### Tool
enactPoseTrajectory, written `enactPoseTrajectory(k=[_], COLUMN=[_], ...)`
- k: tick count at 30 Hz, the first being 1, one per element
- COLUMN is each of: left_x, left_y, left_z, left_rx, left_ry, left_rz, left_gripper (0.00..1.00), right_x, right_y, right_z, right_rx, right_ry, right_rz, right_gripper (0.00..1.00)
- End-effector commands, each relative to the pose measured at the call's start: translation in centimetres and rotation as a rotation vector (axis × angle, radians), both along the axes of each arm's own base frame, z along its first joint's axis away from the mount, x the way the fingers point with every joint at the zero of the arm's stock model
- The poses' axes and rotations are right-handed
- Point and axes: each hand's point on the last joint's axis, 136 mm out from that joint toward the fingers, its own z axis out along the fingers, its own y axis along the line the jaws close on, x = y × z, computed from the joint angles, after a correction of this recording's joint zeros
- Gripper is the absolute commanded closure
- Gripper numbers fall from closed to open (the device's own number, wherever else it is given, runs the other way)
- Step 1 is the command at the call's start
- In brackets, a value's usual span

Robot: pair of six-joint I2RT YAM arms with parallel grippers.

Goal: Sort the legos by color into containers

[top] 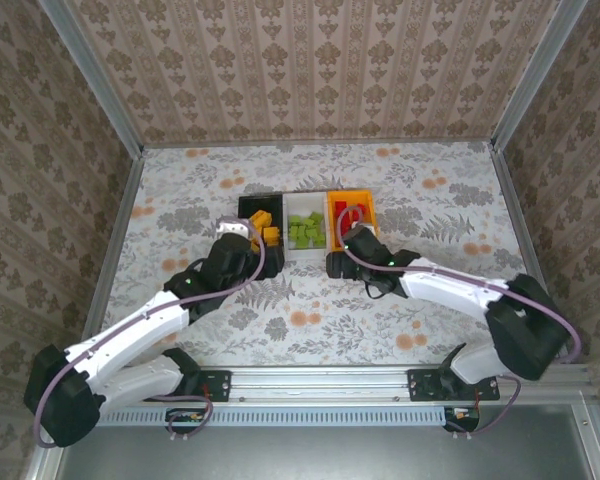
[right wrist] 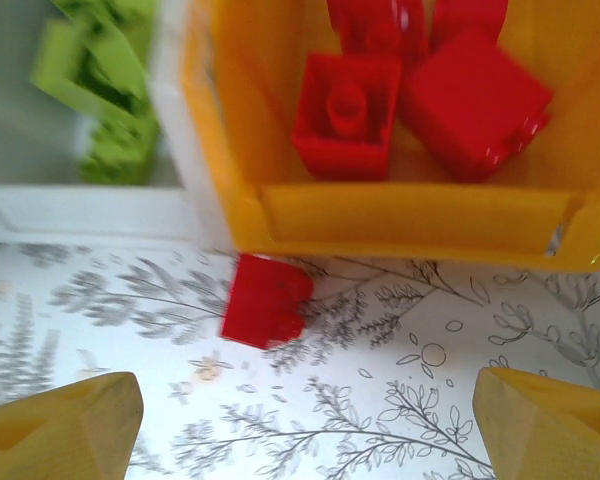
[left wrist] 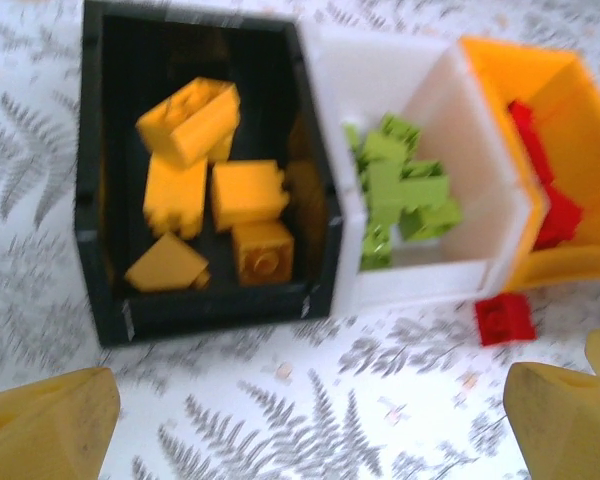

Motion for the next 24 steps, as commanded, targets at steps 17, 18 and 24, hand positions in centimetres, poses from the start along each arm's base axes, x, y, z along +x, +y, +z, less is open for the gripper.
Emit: enactPoseTrajectory(k=[17,18,24], left_x=[-1.7,-1.7,-1.7], left_y=[1.9,1.9,1.8], left_z=[-2.5,-2.4,-2.3], left_rx=[0.001,-0.002,-0.01], left_ry=[0.069,0.069,0.069], left_rz=[0.07,0.07,0.068], left_gripper=[0.0,0.0,0.0], right_x=[3.4,3.4,1.8], right_y=[2.9,2.9,2.3], right_z=[-4.4,-4.3,-2.6], right_rx=[-0.102,-0.099,-0.059], right_ry=[-0.045,-0.05,-0.065], right_rz=[0.007,0.01,0.042], right_gripper=[0.54,0.57,0.74])
